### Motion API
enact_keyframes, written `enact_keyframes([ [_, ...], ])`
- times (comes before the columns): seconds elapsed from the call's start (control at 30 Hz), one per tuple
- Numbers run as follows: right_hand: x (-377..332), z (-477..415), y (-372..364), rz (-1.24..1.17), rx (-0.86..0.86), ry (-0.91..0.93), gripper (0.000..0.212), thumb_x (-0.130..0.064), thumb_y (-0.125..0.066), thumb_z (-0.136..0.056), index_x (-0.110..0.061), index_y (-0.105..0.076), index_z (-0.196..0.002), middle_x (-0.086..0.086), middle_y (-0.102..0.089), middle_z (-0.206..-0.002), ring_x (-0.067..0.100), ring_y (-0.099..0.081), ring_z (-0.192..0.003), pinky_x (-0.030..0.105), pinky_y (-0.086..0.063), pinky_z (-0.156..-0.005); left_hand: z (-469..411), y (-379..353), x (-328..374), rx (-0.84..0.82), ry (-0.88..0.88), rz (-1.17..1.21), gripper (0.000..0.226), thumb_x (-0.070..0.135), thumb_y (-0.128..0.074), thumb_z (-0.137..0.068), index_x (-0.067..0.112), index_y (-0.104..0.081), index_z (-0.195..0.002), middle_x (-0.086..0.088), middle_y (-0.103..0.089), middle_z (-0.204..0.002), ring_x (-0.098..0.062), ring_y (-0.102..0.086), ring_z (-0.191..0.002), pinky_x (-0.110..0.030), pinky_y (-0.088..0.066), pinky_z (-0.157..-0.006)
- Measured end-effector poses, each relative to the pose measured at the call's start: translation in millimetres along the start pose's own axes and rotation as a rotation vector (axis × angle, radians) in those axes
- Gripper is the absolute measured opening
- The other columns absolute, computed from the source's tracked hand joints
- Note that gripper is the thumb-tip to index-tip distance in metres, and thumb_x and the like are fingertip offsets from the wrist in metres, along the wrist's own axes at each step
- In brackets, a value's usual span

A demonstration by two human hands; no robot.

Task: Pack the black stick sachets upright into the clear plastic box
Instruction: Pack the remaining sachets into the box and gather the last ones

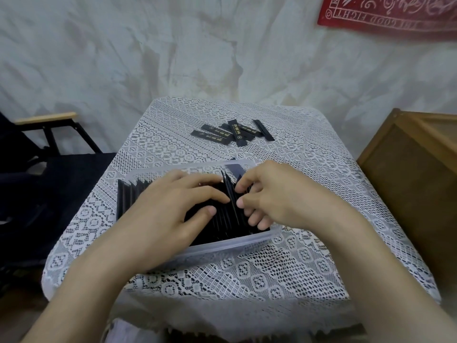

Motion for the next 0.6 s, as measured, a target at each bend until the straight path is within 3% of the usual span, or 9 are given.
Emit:
enact_keyframes([
  [0.23, -0.4, 2.0, 0.3, 0.005, -0.043, -0.01, 0.006, -0.015, -0.076, -0.089, -0.017, -0.072, -0.093, 0.004, -0.077, -0.074, 0.024, -0.077, -0.072, 0.044, -0.064, -0.078, 0.7, 1.0, -0.3, 0.009, 0.0, -0.004, 0.039, 0.055, -0.038, -0.096, 0.052, -0.055, -0.131, 0.038, -0.046, -0.137, 0.002, -0.041, -0.118, -0.027, -0.037, -0.098],
  [0.4, -2.4, 9.2, 6.5, 0.095, -0.03, -0.018, 0.005, -0.017, -0.075, -0.089, -0.02, -0.073, -0.093, 0.003, -0.077, -0.08, 0.026, -0.076, -0.074, 0.032, -0.059, -0.062, -0.4, 0.1, -0.8, 0.0, 0.001, -0.026, 0.044, 0.058, -0.032, -0.095, 0.052, -0.059, -0.129, 0.036, -0.046, -0.137, 0.003, -0.039, -0.115, -0.026, -0.035, -0.096],
  [0.5, -10.4, 12.8, 7.0, 0.327, 0.053, 0.016, 0.01, -0.031, -0.076, -0.087, -0.026, -0.074, -0.095, 0.001, -0.075, -0.092, 0.025, -0.07, -0.086, 0.033, -0.058, -0.078, 0.0, -0.5, -0.8, -0.005, 0.003, -0.034, 0.043, 0.058, -0.032, -0.095, 0.052, -0.057, -0.129, 0.037, -0.044, -0.139, 0.003, -0.039, -0.115, -0.025, -0.034, -0.095],
  [0.6, -15.9, 13.4, 2.4, 0.36, 0.052, 0.038, 0.017, -0.035, -0.075, -0.088, -0.027, -0.074, -0.104, 0.005, -0.073, -0.096, 0.028, -0.068, -0.093, 0.039, -0.059, -0.083, -0.3, -0.9, -0.3, -0.002, 0.003, -0.045, 0.042, 0.058, -0.033, -0.095, 0.051, -0.057, -0.129, 0.036, -0.044, -0.138, 0.001, -0.04, -0.113, -0.026, -0.036, -0.095],
])
Point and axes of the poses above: each hand's wrist, its own z-axis away from the middle knuckle, its own y-axis out of the back of the hand, x = y × z, the point moved 7 cm from there along -z, towards the middle knuckle
